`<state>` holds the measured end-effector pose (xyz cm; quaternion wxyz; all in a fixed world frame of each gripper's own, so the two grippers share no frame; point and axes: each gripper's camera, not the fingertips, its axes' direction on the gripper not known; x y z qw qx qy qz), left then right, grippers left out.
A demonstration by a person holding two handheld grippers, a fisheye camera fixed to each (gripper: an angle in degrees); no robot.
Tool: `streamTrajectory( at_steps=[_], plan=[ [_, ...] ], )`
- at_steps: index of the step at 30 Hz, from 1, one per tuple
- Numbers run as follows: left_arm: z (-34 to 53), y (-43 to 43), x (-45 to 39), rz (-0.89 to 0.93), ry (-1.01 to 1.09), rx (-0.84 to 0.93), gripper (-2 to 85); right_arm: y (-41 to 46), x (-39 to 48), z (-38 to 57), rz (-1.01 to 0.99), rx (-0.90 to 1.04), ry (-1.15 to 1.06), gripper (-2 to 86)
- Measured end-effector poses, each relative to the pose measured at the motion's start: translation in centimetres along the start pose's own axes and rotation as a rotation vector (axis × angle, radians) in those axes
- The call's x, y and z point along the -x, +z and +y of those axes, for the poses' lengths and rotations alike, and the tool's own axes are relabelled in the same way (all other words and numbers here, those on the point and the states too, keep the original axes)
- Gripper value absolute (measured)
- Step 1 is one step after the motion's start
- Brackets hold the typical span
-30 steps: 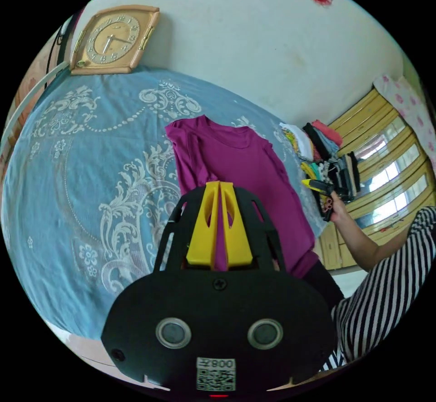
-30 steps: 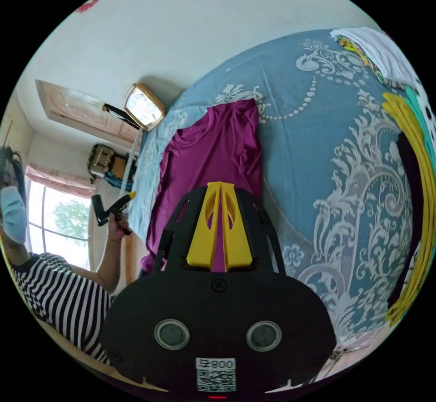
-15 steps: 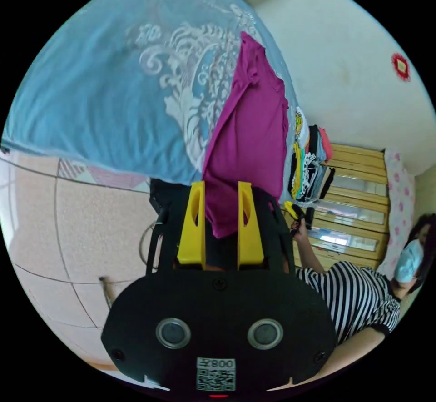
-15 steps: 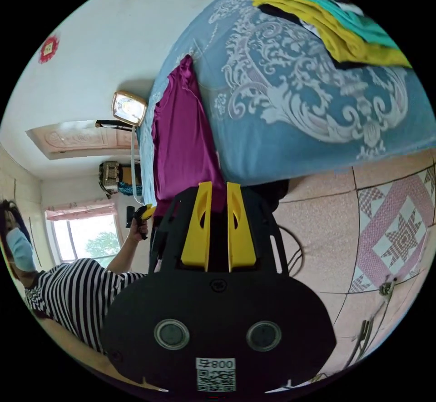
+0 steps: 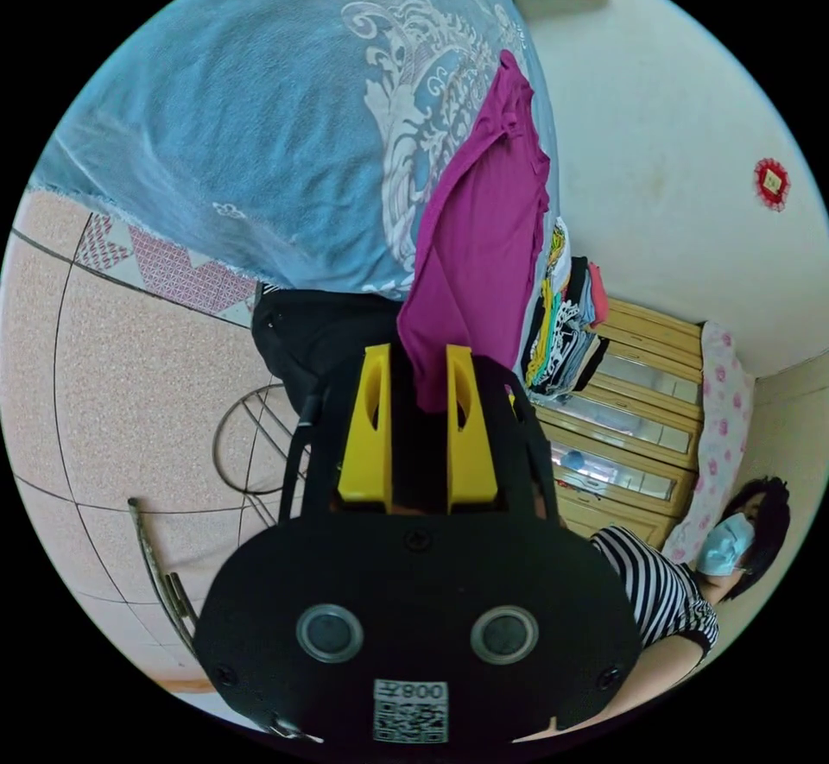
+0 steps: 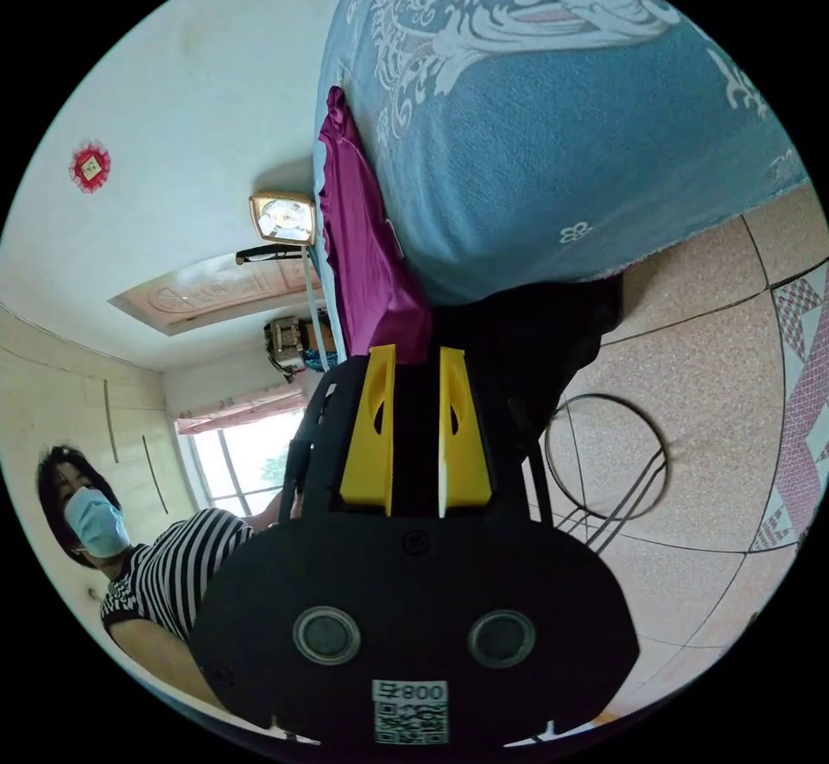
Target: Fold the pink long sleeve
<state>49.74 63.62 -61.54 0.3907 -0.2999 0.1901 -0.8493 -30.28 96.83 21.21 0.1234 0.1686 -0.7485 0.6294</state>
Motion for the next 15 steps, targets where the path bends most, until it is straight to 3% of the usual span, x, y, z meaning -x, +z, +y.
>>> streamTrajectory(
  at_steps=[15],
  plan=[
    [6.0, -3.6, -1.5, 0.052, 0.078, -0.055, 1.2, -3.3, -3.3, 2.6, -0.056, -0.063, -0.046, 1.6]
  ],
)
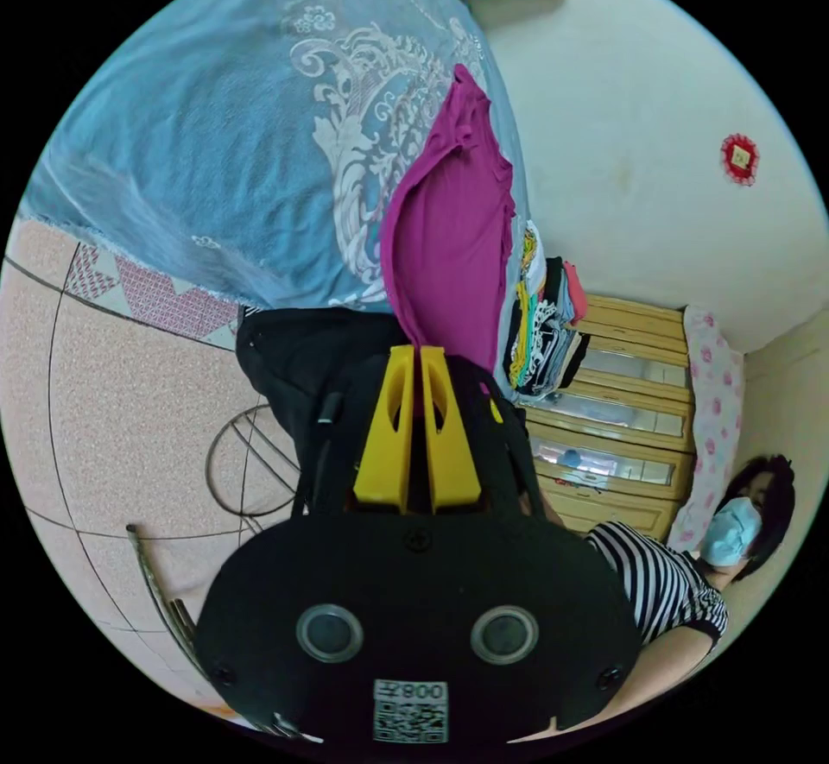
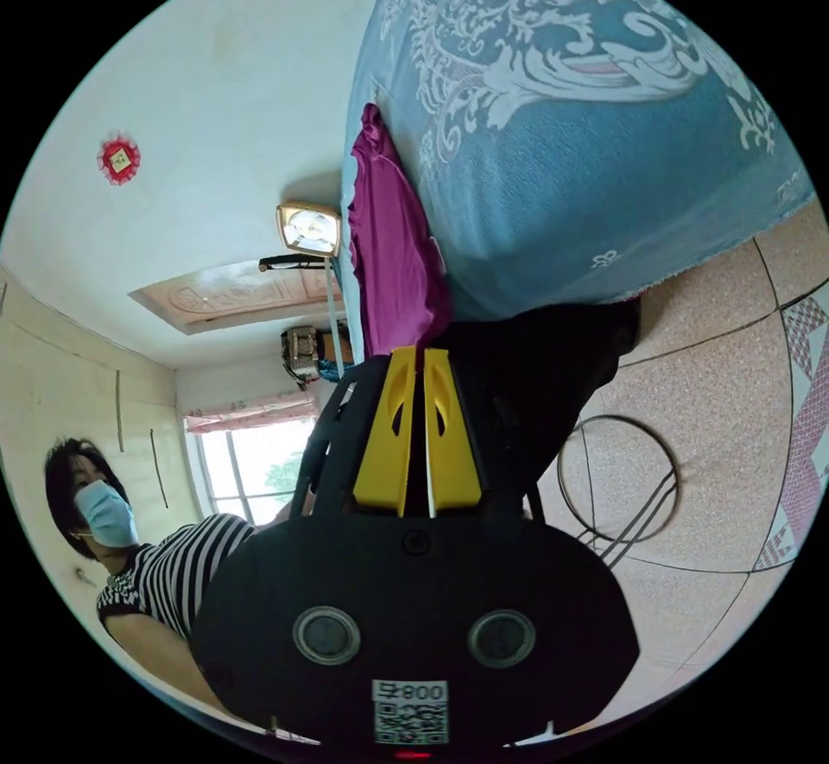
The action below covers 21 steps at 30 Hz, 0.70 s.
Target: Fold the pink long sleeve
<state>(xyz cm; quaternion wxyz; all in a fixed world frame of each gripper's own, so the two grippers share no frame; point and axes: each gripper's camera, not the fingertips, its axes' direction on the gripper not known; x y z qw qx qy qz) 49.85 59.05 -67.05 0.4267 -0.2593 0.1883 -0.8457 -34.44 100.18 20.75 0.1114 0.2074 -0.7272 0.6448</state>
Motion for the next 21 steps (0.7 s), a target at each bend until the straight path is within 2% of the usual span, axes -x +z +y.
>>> streamTrajectory(
  at_steps=[9, 21],
  plan=[
    [3.6, -2.7, -1.8, 0.103, 0.050, -0.041, 0.9, -2.8, 2.5, 2.5, -0.067, -0.009, -0.144, 1.0],
    [7.9, -5.3, -3.3, 0.131, 0.096, -0.034, 0.9, -5.2, 5.1, 6.2, -0.068, 0.012, -0.244, 1.1]
  ],
)
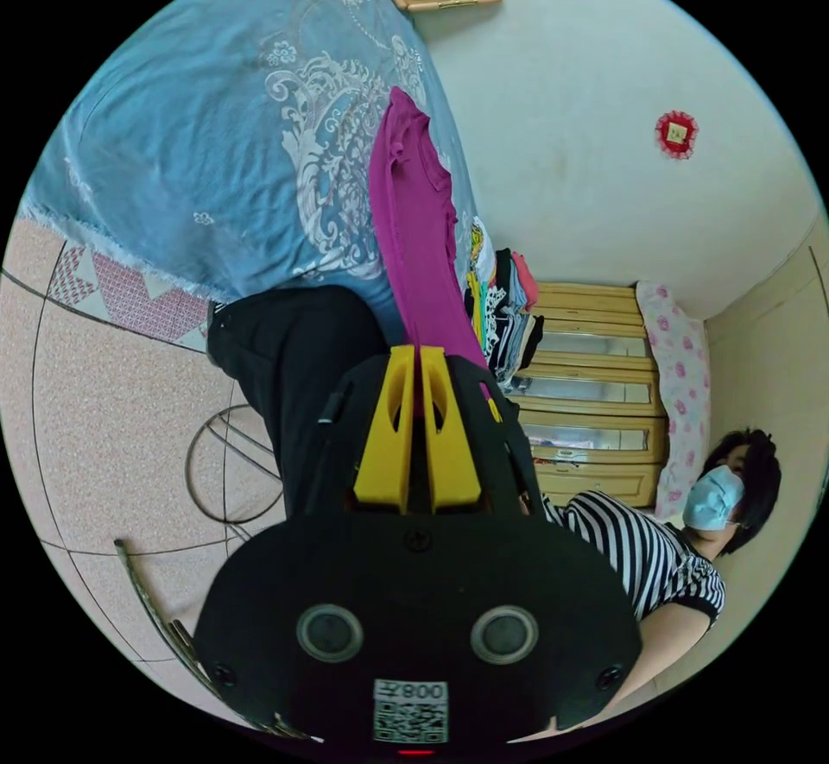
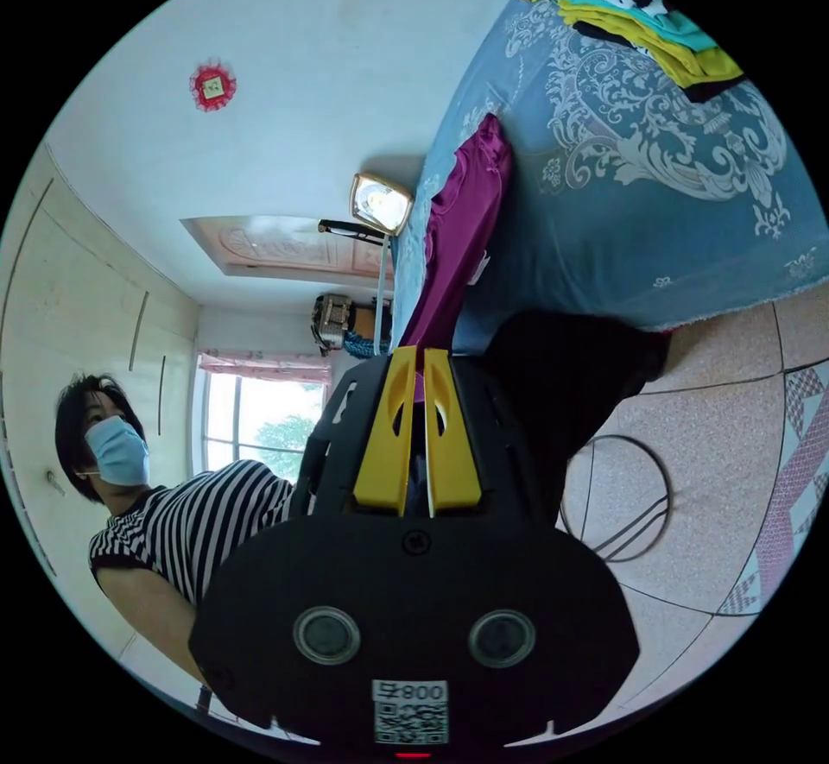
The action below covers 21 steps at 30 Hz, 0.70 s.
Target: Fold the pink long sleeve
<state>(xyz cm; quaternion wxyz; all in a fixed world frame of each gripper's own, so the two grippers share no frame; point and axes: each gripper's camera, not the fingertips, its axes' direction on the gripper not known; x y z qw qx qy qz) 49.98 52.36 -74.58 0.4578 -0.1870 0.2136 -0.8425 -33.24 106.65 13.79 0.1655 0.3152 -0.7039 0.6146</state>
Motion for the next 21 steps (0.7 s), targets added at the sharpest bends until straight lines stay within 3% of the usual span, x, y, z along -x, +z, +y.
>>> streamTrajectory(
  at_steps=[11, 21],
  plan=[
    [2.5, -0.8, -0.7, 0.039, -0.020, 0.033, 0.9, -1.6, 1.1, 2.9, 0.010, 0.007, 0.047, 1.2],
    [-3.5, 0.9, -3.4, 0.061, 0.023, 0.051, 0.8, -1.1, 4.1, -1.9, -0.012, -0.013, 0.007, 1.2]
  ],
)
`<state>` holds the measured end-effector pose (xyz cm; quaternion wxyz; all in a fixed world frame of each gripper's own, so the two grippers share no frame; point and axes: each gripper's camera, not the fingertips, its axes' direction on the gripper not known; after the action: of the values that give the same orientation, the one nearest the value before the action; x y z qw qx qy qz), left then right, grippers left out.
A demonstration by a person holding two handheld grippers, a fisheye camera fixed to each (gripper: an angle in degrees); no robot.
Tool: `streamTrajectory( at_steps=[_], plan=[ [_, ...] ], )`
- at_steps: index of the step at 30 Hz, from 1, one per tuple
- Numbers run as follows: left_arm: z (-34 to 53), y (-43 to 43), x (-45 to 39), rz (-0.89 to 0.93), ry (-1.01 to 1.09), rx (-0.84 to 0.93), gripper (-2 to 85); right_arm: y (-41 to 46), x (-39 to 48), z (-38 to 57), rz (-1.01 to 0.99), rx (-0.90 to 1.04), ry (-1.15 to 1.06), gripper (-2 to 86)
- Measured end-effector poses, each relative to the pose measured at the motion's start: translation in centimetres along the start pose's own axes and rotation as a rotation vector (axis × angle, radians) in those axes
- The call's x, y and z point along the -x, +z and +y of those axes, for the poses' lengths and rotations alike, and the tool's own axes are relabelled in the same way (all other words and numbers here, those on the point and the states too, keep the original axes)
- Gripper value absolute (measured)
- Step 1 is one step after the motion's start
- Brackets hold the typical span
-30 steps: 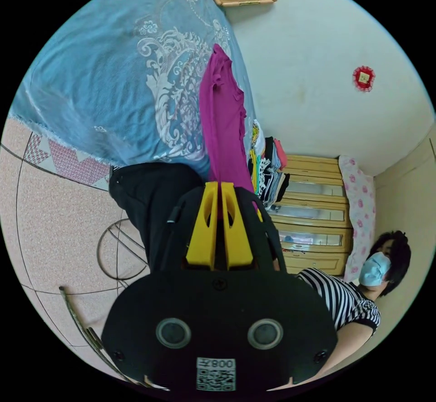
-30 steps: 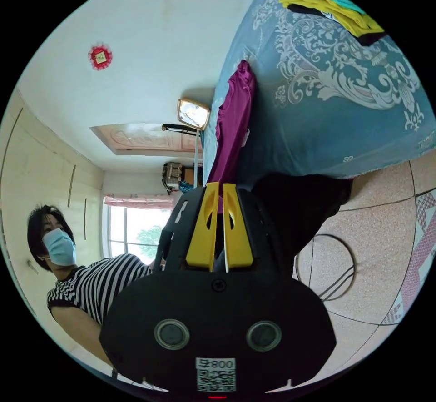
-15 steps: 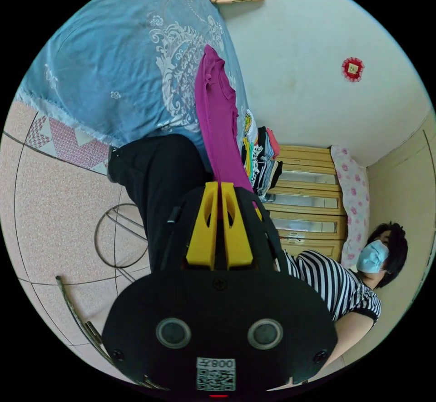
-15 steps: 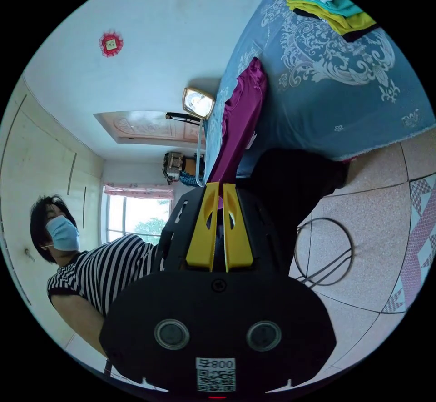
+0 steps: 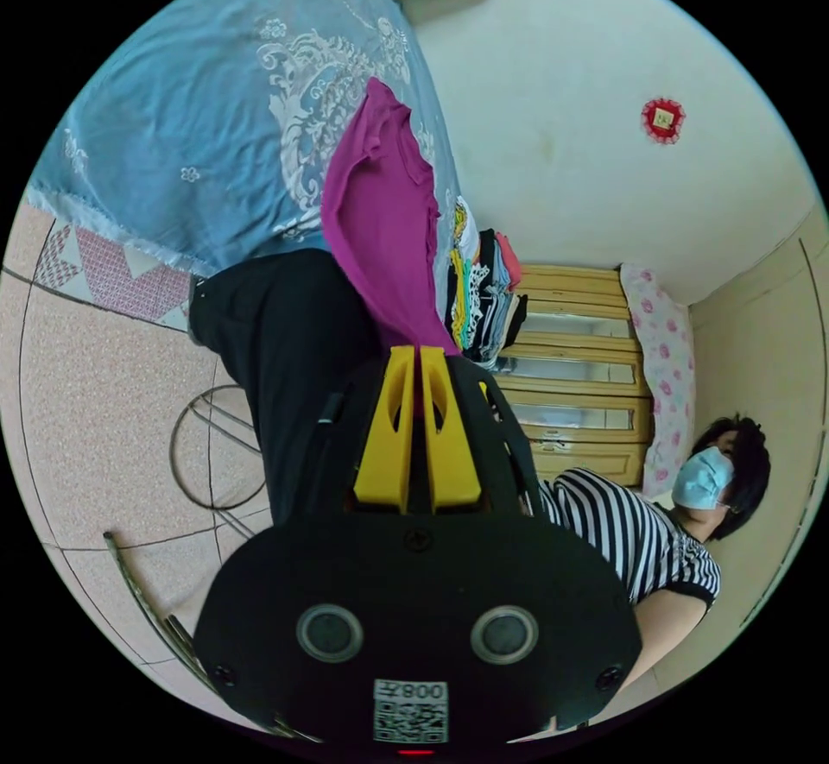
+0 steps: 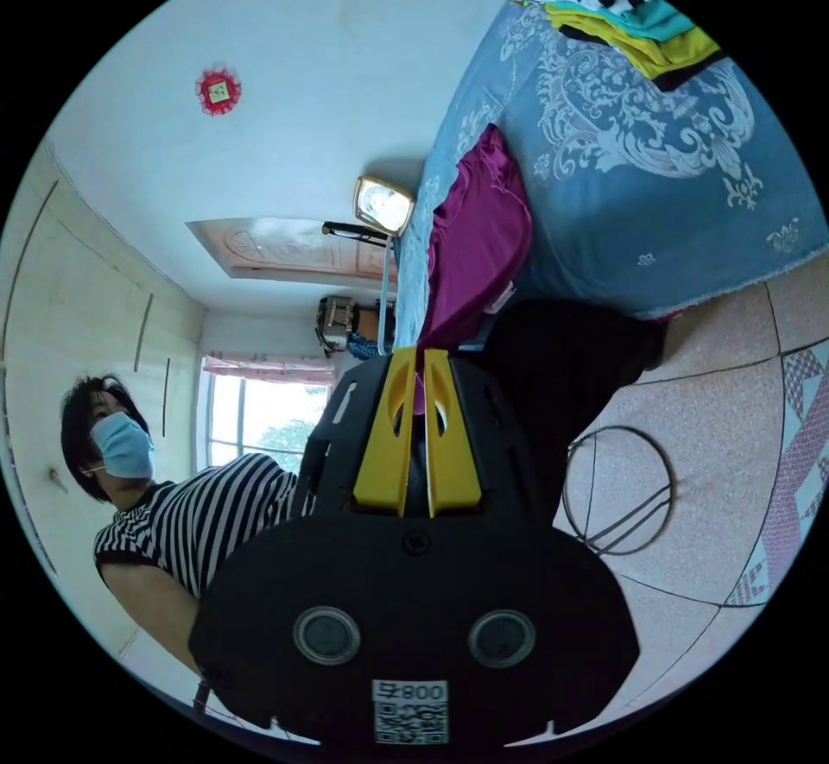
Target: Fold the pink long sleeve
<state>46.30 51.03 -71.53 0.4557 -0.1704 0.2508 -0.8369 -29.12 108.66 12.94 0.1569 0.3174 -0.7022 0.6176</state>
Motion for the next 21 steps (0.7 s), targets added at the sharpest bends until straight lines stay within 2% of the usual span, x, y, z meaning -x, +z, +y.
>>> streamTrajectory(
  at_steps=[7, 12, 21],
  plan=[
    [-8.4, 0.6, -2.6, 0.039, 0.055, -0.032, 0.9, 0.7, 5.0, -8.6, -0.006, -0.027, -0.111, 1.3],
    [-17.8, 0.6, -4.8, 0.064, 0.093, -0.092, 1.0, 1.8, 8.1, -16.5, -0.006, -0.039, -0.162, 1.3],
    [-35.8, 2.5, -5.0, 0.031, 0.072, -0.139, 1.1, 6.3, 10.0, -32.5, 0.023, -0.016, -0.109, 1.3]
  ],
)
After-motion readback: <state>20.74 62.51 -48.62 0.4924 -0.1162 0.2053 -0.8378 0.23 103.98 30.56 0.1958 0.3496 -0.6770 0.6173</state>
